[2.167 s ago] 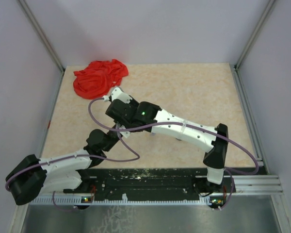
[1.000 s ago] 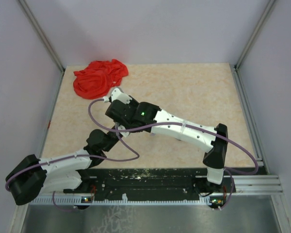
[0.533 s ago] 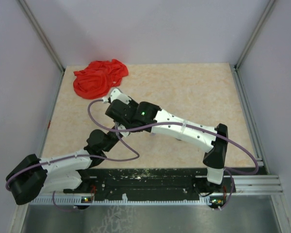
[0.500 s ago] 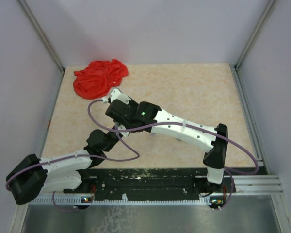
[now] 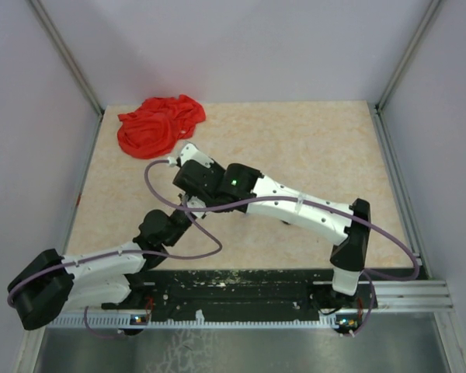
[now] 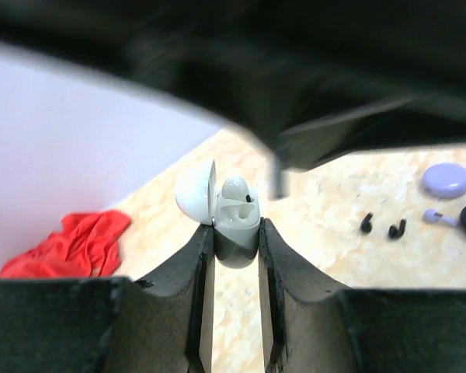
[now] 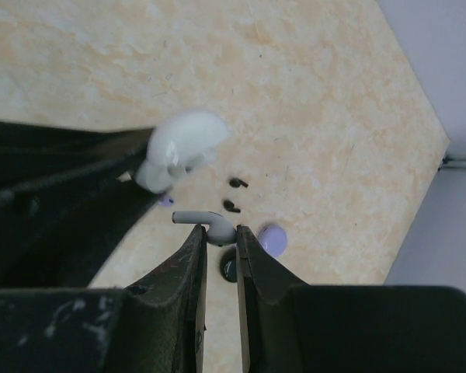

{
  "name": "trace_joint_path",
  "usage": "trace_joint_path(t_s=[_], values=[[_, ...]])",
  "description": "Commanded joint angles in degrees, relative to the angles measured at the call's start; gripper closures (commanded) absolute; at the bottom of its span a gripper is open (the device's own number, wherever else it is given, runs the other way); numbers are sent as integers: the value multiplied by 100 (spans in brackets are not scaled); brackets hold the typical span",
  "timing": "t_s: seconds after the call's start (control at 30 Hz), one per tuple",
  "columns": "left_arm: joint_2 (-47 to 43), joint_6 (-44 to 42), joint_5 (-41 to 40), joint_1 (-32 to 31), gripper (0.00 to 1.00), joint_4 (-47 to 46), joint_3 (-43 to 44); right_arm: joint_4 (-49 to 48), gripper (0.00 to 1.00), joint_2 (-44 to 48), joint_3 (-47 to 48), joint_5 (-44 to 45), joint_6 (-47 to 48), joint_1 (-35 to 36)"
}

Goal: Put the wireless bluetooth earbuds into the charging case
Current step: Place the earbud at the center of the board.

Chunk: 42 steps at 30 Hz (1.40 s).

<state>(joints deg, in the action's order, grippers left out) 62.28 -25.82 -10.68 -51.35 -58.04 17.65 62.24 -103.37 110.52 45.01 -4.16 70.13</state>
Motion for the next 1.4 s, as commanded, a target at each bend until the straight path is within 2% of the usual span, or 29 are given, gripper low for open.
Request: trace_joint_path(t_s=[0.0, 0.23, 0.47, 0.63, 0.87, 1.0, 1.23, 1.37], values=[[-426, 426, -779, -3, 100, 552, -208, 202, 92, 696, -501, -611, -415, -318], [-1391, 804, -1363, 7, 100, 1773, -348, -52, 92, 1336, -1681, -1401, -797, -1042], [-2037, 1083, -1819, 0, 100, 3007, -91, -1106, 93, 1137, -3267, -2511, -784, -1567], [-2274, 1060, -1771, 2, 100, 3204, 16, -1796, 94, 566, -3791, -2918, -716, -1626], [-2097, 999, -1645, -4, 100, 3119, 63, -2434, 91, 9, -4104, -3382, -616, -1723], [-2092, 1000, -1622, 2, 100, 3084, 65, -2681, 84, -176, -4261, -3512, -493, -1787], [-2098, 978, -1560, 1, 100, 3083, 102, -2435, 61, -26, -4133, -3392, -579, -1801], [-2140, 1012, -1525, 2, 100, 3084, 116, -2196, 60, 244, -4126, -3200, -961, -1799]])
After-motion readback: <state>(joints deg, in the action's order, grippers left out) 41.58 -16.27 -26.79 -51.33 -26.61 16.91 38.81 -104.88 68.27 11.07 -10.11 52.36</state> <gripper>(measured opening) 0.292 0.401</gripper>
